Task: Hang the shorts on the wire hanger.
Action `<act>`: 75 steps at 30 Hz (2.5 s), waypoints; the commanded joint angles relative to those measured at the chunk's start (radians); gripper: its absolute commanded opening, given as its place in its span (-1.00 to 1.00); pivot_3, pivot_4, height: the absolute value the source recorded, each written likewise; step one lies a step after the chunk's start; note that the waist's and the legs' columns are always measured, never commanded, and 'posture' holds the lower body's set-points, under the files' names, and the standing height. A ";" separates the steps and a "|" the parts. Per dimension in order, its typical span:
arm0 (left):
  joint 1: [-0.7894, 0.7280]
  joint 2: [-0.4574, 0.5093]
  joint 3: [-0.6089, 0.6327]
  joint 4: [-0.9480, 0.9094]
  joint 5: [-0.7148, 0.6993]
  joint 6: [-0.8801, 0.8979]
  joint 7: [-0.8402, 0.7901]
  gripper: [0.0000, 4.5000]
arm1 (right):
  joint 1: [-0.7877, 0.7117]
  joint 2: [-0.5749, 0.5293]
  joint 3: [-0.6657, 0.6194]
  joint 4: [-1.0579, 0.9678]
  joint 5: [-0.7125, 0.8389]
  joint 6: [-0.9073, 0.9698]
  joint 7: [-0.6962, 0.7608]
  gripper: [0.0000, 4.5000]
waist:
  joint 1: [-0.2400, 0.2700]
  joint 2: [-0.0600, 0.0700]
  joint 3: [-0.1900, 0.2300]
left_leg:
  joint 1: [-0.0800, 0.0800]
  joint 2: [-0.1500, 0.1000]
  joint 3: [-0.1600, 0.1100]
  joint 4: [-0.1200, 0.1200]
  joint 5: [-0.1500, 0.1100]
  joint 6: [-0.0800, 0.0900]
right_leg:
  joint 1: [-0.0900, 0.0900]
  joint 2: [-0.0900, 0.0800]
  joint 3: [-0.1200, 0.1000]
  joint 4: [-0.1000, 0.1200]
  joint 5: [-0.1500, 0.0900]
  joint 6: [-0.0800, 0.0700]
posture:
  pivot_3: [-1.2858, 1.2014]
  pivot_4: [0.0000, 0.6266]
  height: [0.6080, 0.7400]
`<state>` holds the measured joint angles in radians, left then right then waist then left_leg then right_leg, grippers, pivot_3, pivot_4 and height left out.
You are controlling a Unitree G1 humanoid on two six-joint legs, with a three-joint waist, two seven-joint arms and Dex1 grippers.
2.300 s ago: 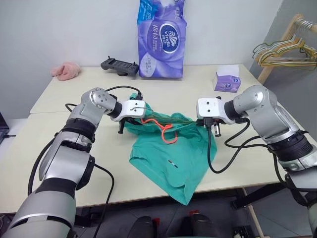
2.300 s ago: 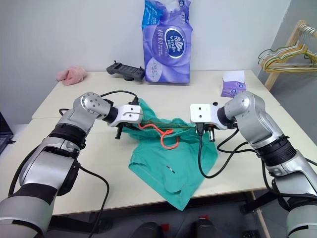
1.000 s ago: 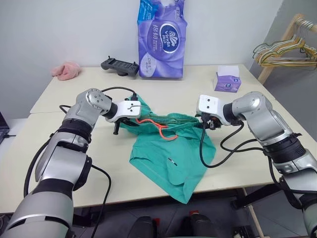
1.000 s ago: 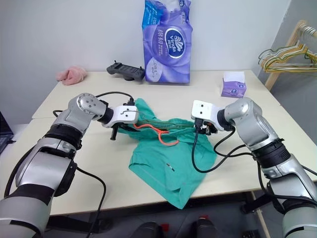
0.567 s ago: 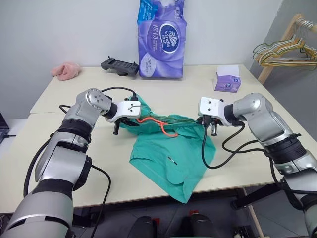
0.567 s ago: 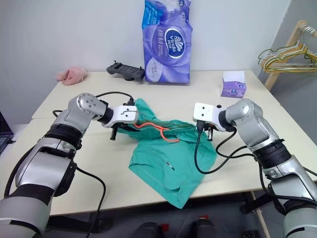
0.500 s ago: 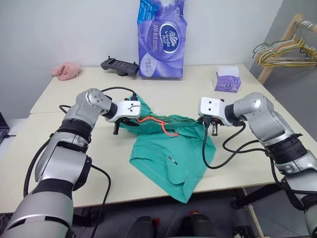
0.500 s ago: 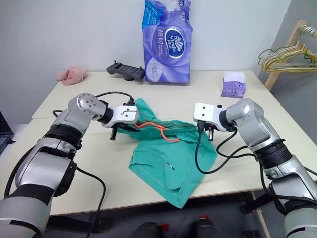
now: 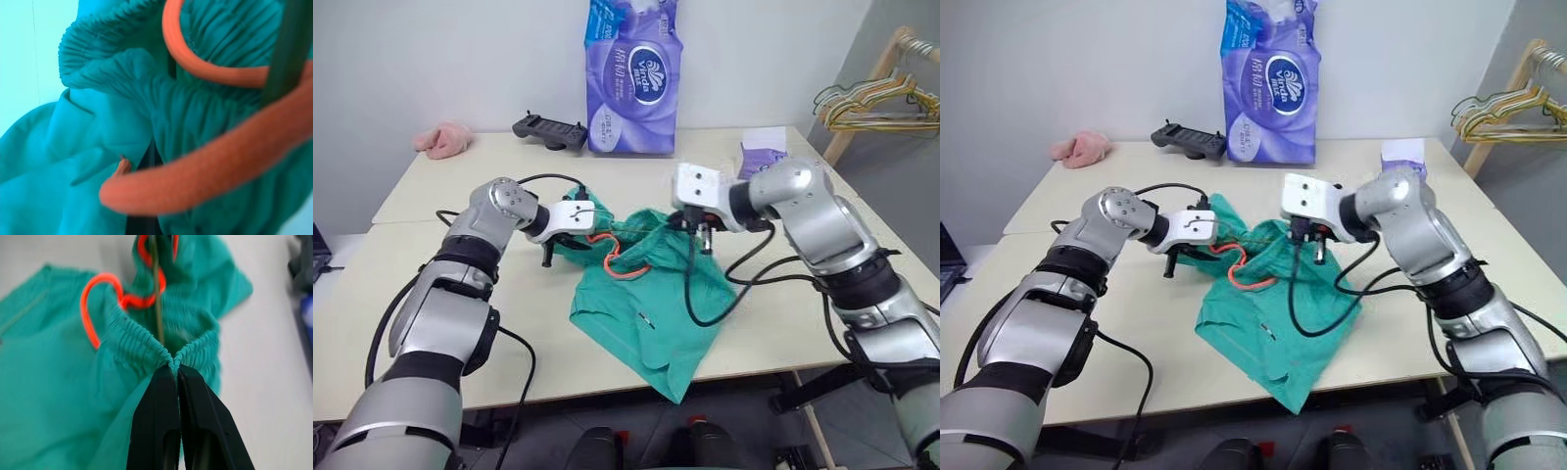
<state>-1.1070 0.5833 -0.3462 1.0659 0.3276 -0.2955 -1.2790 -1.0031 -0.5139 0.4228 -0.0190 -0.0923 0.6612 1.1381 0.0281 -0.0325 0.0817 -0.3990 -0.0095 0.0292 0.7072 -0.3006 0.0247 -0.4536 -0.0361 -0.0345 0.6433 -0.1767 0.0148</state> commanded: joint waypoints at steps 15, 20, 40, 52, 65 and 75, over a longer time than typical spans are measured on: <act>-0.028 0.013 0.017 -0.010 0.003 -0.024 0.025 -1.00 | 0.075 -0.025 0.096 0.050 -0.057 -0.114 0.004 -0.98 | -0.002 0.000 0.000 | 0.000 0.001 0.000 0.000 0.000 0.000 | -0.001 0.001 0.000 0.000 0.000 0.000 | 0.11 -0.88 1.00; -0.028 0.002 0.019 -0.011 0.004 -0.023 0.034 -1.00 | 0.046 0.023 0.083 0.073 -0.056 -0.102 -0.011 -0.98 | -0.002 0.000 0.000 | 0.000 0.001 0.000 0.000 0.000 0.000 | -0.001 0.001 0.000 0.000 0.000 0.000 | 0.12 -0.90 1.00; -0.040 -0.005 0.018 0.002 0.008 -0.029 0.048 -1.00 | 0.032 0.022 0.092 -0.054 -0.031 -0.032 0.075 -0.77 | -0.001 0.000 -0.001 | 0.000 0.000 0.000 0.000 0.000 0.000 | 0.000 0.001 0.000 0.000 0.000 0.000 | 0.11 -0.89 1.00; -0.046 -0.014 0.015 0.004 0.007 -0.024 0.053 -1.00 | -0.004 -0.011 0.019 -0.120 0.005 0.042 0.052 0.22 | -0.001 0.000 0.000 | 0.000 0.000 0.000 0.000 0.000 0.000 | 0.000 0.000 0.000 0.000 0.000 0.000 | 0.10 -0.84 1.00; -0.043 -0.019 0.014 0.007 0.006 -0.030 0.051 -1.00 | 0.090 -0.219 0.009 -0.220 0.022 0.111 0.047 0.22 | -0.002 0.000 0.000 | 0.000 0.000 0.000 0.000 0.000 0.000 | 0.000 0.000 0.000 -0.001 0.000 0.000 | 0.09 -0.80 1.00; -0.063 -0.028 0.012 0.014 0.010 -0.029 0.049 -1.00 | 0.041 -0.114 0.125 0.162 -0.145 -0.165 -0.080 0.22 | -0.003 0.000 0.000 | 0.000 0.000 0.001 0.000 0.000 0.000 | -0.001 0.001 0.000 0.000 0.000 0.000 | 0.11 -0.81 1.00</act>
<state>-1.1282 0.5497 -0.3485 1.0926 0.3526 -0.3158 -1.2334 -0.9224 -0.6243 0.5643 0.1119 -0.2057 0.5461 1.0837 0.0254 -0.0321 0.0816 -0.3991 -0.0093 0.0297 0.7072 -0.3005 0.0246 -0.4543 -0.0356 -0.0341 0.6434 -0.1767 0.0148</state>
